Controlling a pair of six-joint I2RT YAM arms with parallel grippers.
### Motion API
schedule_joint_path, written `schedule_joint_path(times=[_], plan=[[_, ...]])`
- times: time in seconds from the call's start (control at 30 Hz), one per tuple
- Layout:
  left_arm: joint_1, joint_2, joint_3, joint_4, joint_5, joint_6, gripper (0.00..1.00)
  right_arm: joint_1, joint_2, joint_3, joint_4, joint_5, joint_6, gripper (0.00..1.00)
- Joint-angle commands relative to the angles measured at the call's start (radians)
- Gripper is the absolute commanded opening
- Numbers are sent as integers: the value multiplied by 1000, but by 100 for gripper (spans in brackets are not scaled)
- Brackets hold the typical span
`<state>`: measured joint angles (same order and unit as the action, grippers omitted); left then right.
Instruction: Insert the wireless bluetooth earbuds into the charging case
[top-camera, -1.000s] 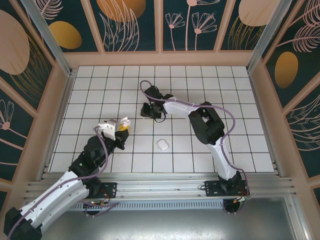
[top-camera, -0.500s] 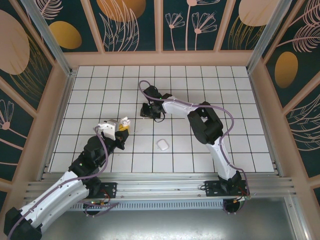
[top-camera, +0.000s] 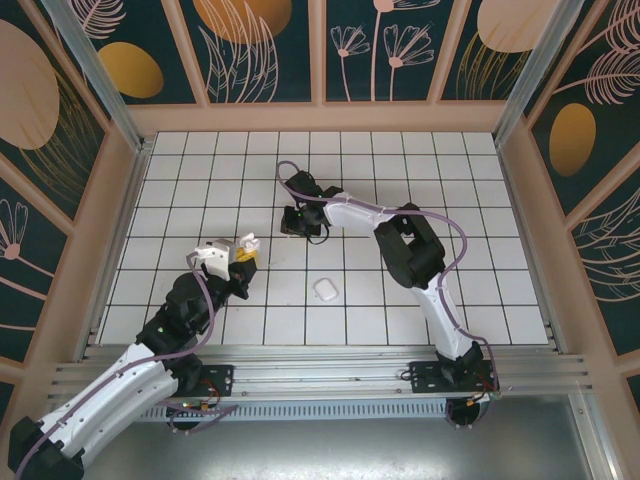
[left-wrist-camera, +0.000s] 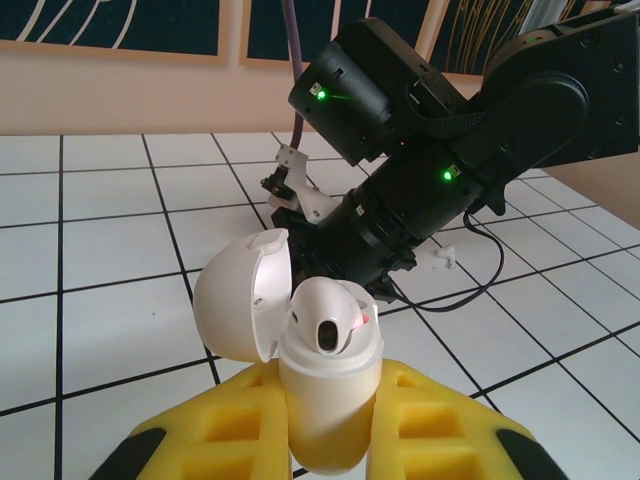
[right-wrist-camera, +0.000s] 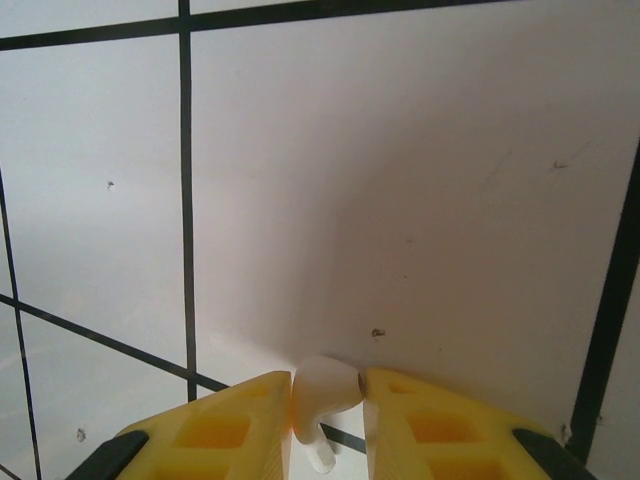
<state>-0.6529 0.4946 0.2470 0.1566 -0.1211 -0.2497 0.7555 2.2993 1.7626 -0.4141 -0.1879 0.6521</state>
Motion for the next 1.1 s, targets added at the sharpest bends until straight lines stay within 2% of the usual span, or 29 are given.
schedule_joint_path(times=[0.0, 0.3, 0.53, 0.73, 1.07], plan=[[4, -5, 23, 26, -11, -5, 0, 8, -64, 2, 16, 46, -26, 25], [4, 20, 32, 39, 15, -5, 0, 7, -159, -67, 42, 104, -29, 24], [3, 63, 58, 85, 135, 36, 0, 7, -267, -151, 89, 160, -23, 22], [4, 159, 95, 162, 258, 13, 0, 8, -435, -270, 158, 257, -25, 21], [3, 360, 173, 315, 336, -34, 0, 10, -752, -472, 253, 369, -76, 21]])
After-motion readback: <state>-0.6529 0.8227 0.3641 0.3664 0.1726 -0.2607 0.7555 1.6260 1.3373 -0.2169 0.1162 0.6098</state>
